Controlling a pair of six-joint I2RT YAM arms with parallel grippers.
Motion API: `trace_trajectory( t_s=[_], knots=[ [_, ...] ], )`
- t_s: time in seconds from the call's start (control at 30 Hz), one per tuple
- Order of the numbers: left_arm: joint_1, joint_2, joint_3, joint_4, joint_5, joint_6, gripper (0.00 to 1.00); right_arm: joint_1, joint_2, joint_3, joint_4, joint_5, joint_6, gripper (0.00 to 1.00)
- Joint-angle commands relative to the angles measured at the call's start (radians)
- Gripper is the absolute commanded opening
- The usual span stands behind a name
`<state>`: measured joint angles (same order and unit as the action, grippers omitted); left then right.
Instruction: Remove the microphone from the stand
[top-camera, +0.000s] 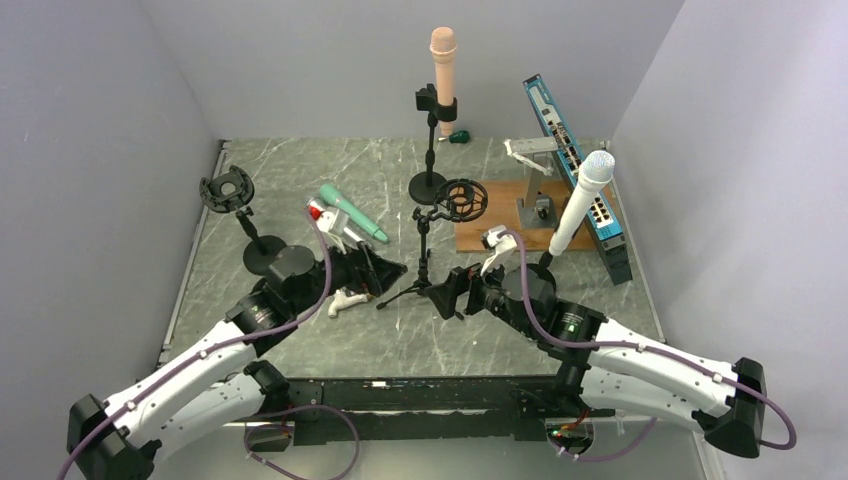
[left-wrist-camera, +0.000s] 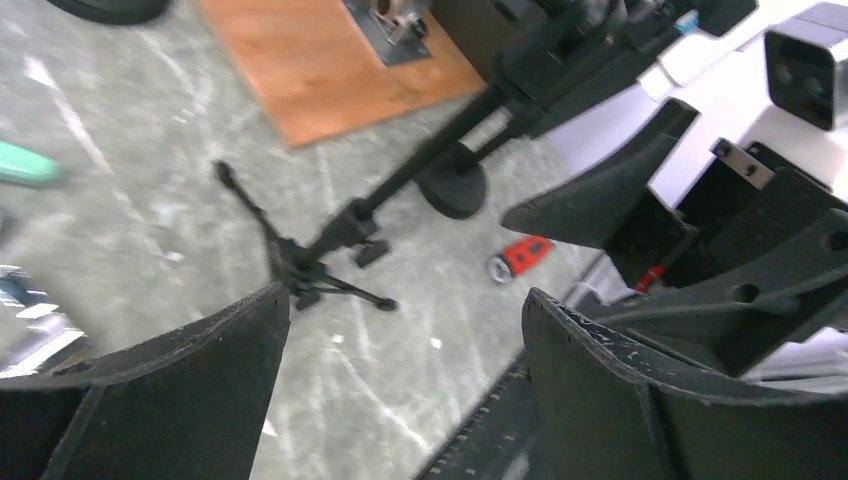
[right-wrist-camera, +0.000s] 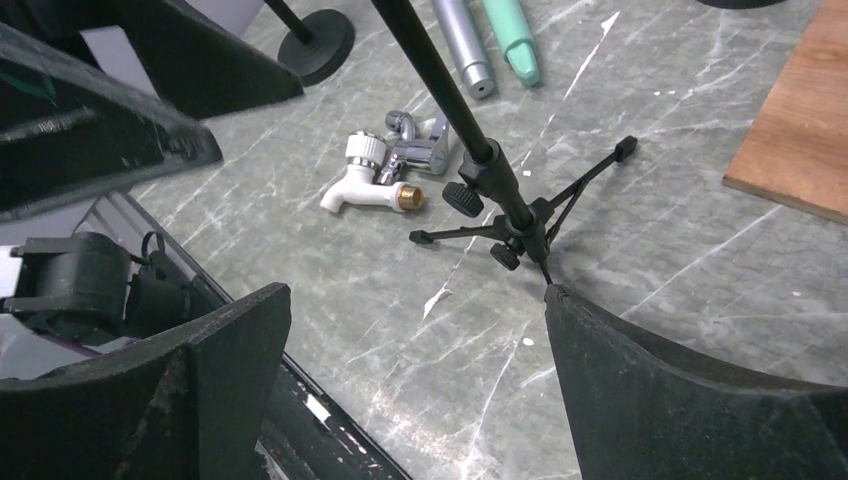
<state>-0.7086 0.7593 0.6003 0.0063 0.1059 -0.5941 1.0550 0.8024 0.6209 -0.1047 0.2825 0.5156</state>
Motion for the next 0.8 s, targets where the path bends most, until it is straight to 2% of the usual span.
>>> trace_trajectory(
  t_s=[0.0,0.13,0.2,0.4,0.77],
  knots=[
    [-0.098,0.058,-0.035,0.145,0.046,-0.224,0.89,0.002,-0.053,-0.006,0.048,-0.019,-0.041,1.00],
    [-0.197,0.117,-0.153,0.385,-0.100,-0.462,0.86,0.002,-0.108,-0.018,0.036,-0.009,-0.024,1.00],
    [-0.225,0.160,-0.154,0.405,-0.181,-0.527,0.84,0.002,-0.150,-0.030,0.026,-0.001,-0.007,1.00],
    [-0.274,0.293,0.017,0.153,-0.344,-0.604,0.90,0.002,-0.246,-0.042,-0.054,0.053,0.039,1.00],
    [-0.285,0.472,0.144,0.049,-0.393,-0.620,0.76,0.001,-0.304,-0.036,-0.104,0.085,0.053,1.00]
  ],
)
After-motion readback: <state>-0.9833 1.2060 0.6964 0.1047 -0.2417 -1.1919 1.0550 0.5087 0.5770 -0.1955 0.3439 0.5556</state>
